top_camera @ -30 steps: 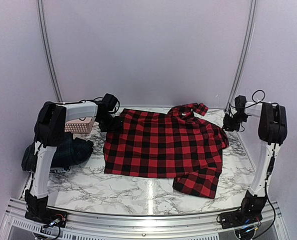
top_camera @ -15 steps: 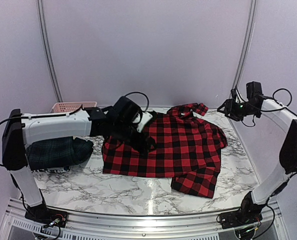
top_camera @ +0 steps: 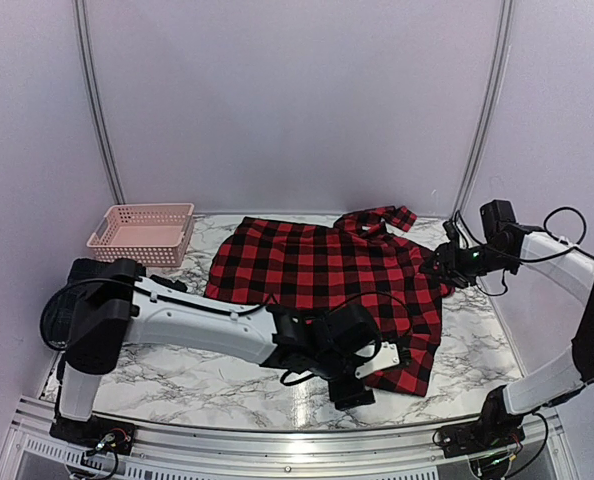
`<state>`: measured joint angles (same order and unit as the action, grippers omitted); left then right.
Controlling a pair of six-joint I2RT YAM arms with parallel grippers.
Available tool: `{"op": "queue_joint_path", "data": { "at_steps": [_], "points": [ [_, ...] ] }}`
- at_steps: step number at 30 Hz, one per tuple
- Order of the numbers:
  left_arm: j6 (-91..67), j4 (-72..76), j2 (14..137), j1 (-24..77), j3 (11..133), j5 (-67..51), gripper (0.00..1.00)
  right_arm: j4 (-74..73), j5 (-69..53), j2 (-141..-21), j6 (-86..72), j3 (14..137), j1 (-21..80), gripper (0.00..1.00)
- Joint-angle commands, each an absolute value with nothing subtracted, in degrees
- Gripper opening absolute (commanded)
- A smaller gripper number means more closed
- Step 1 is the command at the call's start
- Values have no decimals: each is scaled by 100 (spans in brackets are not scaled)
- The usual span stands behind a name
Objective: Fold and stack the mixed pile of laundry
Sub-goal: Smooth out the flattened shirt at the center of the board.
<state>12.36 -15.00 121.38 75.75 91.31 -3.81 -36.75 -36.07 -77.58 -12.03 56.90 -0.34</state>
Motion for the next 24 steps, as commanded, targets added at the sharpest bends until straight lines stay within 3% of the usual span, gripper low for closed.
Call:
{"op": "queue_joint_path", "data": {
  "at_steps": [1, 7, 14, 18, 22, 24],
  "points": [
    [1979, -1412, 12883, 7859, 9894, -39, 78, -3706, -3690, -7596, -1155, 5820, -175, 56],
    [2047, -1340, 13631, 8015, 10504, 795, 72, -3779, -3718, -7473, -1187, 5835, -337, 55],
    [2108, -1065, 13874, 8002, 10576, 1503, 50, -3783, -3733, -7394, -1230, 5700, -462, 55],
    [2049, -1014, 13959, 7918, 10631, 1661, 31, -3776, -3741, -7473, -1239, 5744, -520, 55],
    [2281, -1317, 13613, 7899, 10932, 1160, 0, -3831, -3713, -7560, -1219, 5895, -600, 54],
    [2222, -1390, 13228, 7889, 10954, 644, 0, -3869, -3700, -7611, -1207, 5984, -635, 54]
  ]
}}
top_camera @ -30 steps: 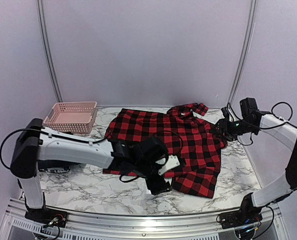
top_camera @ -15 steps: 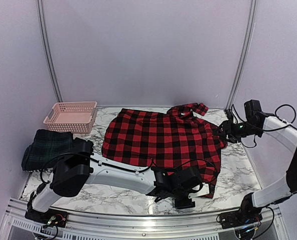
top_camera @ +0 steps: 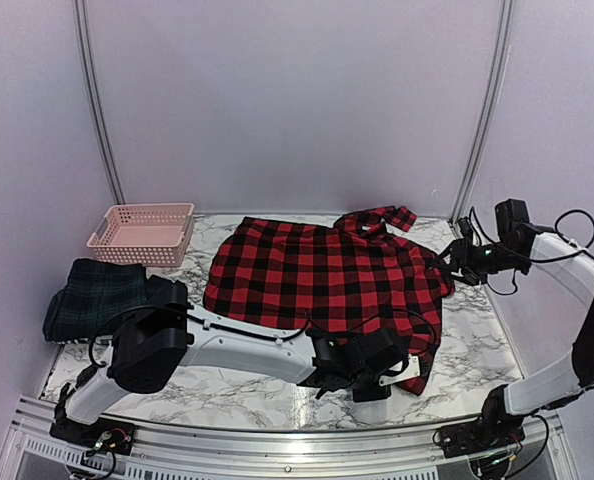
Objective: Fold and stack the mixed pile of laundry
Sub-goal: Smooth out the flattened shirt at the center of the board.
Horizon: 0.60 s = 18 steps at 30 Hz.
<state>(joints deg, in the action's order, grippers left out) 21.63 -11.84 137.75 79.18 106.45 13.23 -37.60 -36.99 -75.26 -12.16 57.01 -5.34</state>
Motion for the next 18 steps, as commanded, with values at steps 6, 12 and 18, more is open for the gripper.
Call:
{"op": "queue_joint_path", "data": {
  "at_steps": [6, 12, 18],
  "points": [
    [1018, -1440, 12751, 6951, 11093, -607, 0, -3880, -3568, -7640, -1331, 6251, -849, 54],
    [-695, -1399, 13888, 5326, 12873, -245, 0, -3801, -3301, -7501, -1563, 6381, -923, 55],
    [-2519, -1165, 14805, 4176, 13557, -156, 42, -3521, -3686, -7503, -1733, 5885, -908, 53]
  ]
}}
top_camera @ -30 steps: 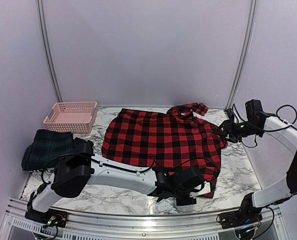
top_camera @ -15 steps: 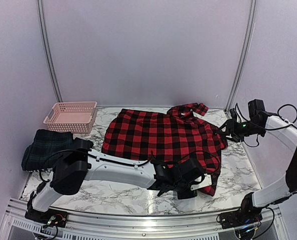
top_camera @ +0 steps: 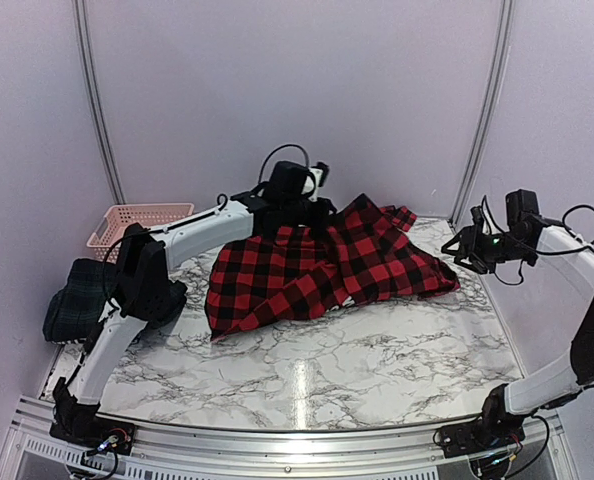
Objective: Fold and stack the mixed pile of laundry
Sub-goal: Smooth out the flattened shirt at the center of the board.
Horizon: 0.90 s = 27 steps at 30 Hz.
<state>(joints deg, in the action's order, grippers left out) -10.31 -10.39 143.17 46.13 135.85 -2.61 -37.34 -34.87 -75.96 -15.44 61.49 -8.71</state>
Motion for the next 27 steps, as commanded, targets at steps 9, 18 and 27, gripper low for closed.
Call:
{"op": "queue_joint_path", "data": {
  "at_steps": [9, 18, 27],
  "points": [
    [-2139, -1090, 13582, 4008, 11904, -54, 99, -2862, -3937, -8076, -1807, 5487, -226, 48],
    [-2087, -1058, 12512, 4120, 10404, -587, 99, -3144, -3612, -9279, -1486, 6084, 431, 40],
    [-2082, -821, 12278, 4770, 9625, -1640, 99, -2877, -4152, -9927, -1422, 6326, 459, 45]
  ]
}}
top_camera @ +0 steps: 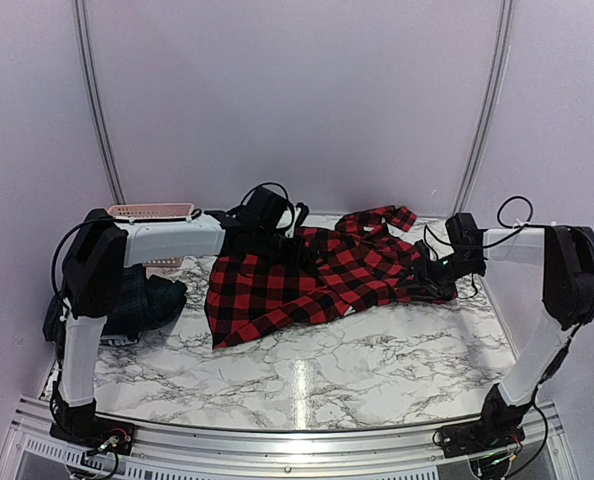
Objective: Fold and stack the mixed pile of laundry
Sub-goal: Smooth out the flattened shirt at the center of the board.
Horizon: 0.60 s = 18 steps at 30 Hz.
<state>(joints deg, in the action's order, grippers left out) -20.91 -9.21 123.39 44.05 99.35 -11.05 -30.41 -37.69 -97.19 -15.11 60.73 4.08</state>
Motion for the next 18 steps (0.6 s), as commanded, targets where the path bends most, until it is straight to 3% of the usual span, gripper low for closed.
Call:
{"op": "queue_joint_path", "data": {
  "at_steps": [1, 11, 18],
  "points": [
    [-2160, -741, 12285, 4819, 9536, -1738, 99, -2858, -4223, -9970, -1412, 6328, 469, 45],
    [-2911, -499, 12822, 4763, 9312, -1548, 99, -2567, -4564, -10520, -1453, 6457, 558, 53],
    [-3137, -442, 13185, 4618, 9404, -1563, 99, -2462, -4766, -10879, -1591, 6844, 856, 49]
  ]
}}
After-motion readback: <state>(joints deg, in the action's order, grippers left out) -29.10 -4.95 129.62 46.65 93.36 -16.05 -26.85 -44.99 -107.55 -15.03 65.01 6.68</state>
